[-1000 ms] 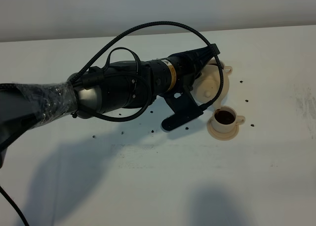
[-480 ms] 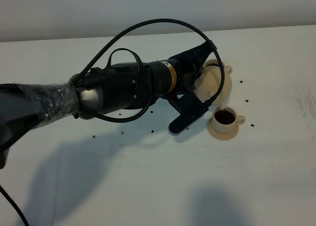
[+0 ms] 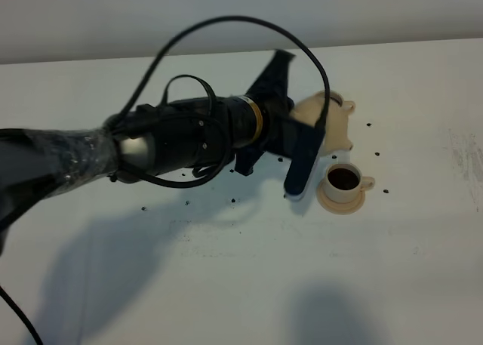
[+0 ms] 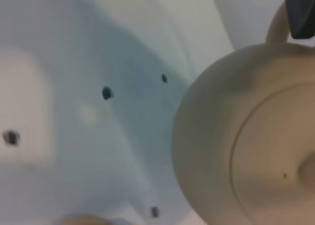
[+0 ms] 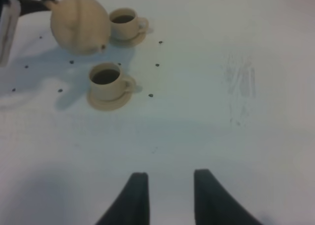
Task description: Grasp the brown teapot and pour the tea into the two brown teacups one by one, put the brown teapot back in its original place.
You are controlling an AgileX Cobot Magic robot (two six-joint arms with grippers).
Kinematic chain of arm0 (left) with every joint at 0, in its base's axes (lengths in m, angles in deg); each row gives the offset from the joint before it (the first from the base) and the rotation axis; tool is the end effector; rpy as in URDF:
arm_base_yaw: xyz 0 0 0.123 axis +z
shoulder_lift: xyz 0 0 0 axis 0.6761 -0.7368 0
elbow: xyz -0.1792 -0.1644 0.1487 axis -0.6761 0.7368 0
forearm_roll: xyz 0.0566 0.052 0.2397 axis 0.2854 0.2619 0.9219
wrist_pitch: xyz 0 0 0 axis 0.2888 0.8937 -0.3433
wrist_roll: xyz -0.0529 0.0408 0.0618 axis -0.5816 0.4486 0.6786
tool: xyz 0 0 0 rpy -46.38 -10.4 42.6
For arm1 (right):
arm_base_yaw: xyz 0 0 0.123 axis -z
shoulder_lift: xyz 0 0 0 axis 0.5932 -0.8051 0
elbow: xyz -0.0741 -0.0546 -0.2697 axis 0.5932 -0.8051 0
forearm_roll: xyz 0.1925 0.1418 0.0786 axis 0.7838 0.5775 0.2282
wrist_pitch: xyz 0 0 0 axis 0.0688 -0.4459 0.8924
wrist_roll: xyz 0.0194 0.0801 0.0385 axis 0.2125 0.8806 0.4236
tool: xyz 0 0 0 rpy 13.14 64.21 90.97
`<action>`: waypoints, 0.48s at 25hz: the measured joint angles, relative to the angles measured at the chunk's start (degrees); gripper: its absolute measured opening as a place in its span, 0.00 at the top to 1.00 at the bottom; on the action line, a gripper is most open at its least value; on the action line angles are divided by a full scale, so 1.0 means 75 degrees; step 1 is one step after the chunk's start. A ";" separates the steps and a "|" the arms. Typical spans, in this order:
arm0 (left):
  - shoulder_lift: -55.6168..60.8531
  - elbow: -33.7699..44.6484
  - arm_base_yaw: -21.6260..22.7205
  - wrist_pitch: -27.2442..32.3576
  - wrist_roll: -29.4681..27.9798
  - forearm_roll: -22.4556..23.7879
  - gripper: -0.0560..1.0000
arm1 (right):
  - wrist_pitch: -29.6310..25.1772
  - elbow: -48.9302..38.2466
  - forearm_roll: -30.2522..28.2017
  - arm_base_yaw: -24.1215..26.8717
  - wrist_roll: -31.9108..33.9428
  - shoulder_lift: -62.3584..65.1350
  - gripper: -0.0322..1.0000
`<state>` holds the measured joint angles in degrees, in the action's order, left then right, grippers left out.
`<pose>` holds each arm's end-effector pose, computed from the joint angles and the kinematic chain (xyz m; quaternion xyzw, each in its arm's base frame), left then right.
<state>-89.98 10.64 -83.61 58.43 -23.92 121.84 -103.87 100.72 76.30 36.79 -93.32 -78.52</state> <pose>0.3382 -0.2880 0.1940 0.7796 0.4250 0.1886 0.4196 -0.0120 0.0141 0.2795 -0.0562 0.8566 0.0532 0.5102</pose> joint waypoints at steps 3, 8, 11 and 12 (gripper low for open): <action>0.0434 0.0000 0.0000 0.0160 -0.1075 -0.0330 0.86 | 0.0000 0.0000 0.0000 0.0000 0.0000 0.0000 0.75; 0.1254 0.0303 0.0000 0.0719 -0.2841 -0.0764 0.86 | 0.0000 0.0000 0.0000 0.0000 0.0000 0.0000 0.75; 0.1729 0.0815 0.0000 0.1089 -0.3330 -0.1410 0.86 | 0.0000 0.0000 0.0000 0.0000 0.0000 0.0000 0.75; 0.1874 0.0960 0.0000 0.1267 -0.3399 -0.1667 0.86 | 0.0000 0.0000 0.0000 0.0000 0.0000 0.0000 0.75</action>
<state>-75.92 17.84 -83.61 67.94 -49.41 109.34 -103.87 100.72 76.30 36.79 -93.32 -78.52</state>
